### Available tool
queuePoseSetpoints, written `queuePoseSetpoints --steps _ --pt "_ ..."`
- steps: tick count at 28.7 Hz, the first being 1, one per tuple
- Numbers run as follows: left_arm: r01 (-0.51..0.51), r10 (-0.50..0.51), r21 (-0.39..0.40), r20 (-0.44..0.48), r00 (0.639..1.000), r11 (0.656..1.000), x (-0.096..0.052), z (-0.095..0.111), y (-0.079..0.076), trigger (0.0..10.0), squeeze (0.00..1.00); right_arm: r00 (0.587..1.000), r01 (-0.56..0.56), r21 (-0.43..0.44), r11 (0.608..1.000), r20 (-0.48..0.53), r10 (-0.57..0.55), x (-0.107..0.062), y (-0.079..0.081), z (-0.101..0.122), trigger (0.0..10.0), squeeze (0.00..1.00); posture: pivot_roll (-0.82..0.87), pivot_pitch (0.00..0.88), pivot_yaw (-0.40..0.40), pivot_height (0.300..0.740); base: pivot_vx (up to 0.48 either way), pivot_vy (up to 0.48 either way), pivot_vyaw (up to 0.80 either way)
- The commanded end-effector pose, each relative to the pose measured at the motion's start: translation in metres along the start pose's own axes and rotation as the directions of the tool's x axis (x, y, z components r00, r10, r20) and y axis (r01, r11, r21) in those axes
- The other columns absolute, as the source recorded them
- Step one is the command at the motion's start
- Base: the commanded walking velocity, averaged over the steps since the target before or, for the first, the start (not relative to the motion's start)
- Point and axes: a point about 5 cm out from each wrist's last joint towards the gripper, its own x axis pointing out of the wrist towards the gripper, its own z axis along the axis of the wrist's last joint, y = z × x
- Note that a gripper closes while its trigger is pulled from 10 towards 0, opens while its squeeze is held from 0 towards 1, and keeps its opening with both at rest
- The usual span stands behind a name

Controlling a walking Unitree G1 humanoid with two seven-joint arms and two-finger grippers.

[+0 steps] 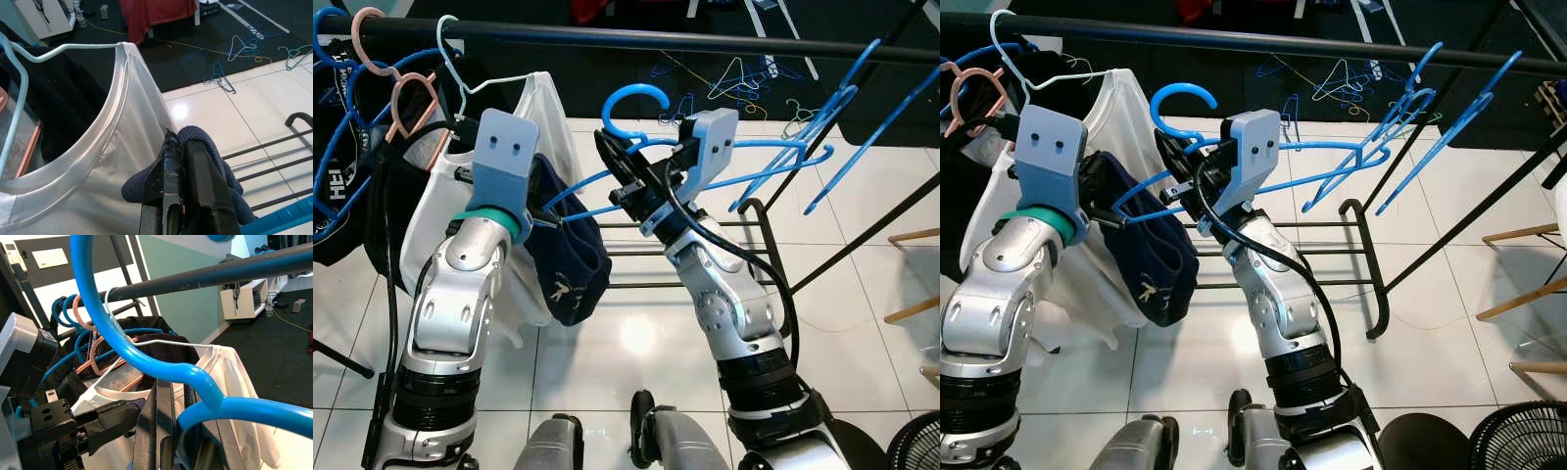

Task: Hang hanger

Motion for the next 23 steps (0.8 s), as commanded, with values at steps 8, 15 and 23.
queuePoseSetpoints --steps 8,15,23 --pt "0.022 -0.021 -0.02 0.058 0.998 1.0 -0.005 0.013 -0.002 10.0 0.0 0.998 0.068 -0.029 0.997 -0.015 -0.068 0.004 -0.015 -0.007 10.0 0.0 0.09 0.137 0.036 0.74 0.0 0.0 0.0" --pt "0.029 -0.027 -0.022 0.058 0.998 0.999 -0.004 0.013 -0.002 10.0 0.0 0.996 0.086 -0.076 0.993 -0.016 -0.087 -0.001 -0.025 -0.002 10.0 0.0 0.08 0.137 0.038 0.74 0.0 0.0 0.0" --pt "0.044 -0.041 -0.03 0.071 0.997 0.999 -0.005 0.018 -0.005 10.0 0.0 0.995 0.094 -0.052 0.994 -0.019 -0.095 0.004 -0.026 -0.008 10.0 0.0 0.08 0.137 0.038 0.74 0.0 0.0 0.0"
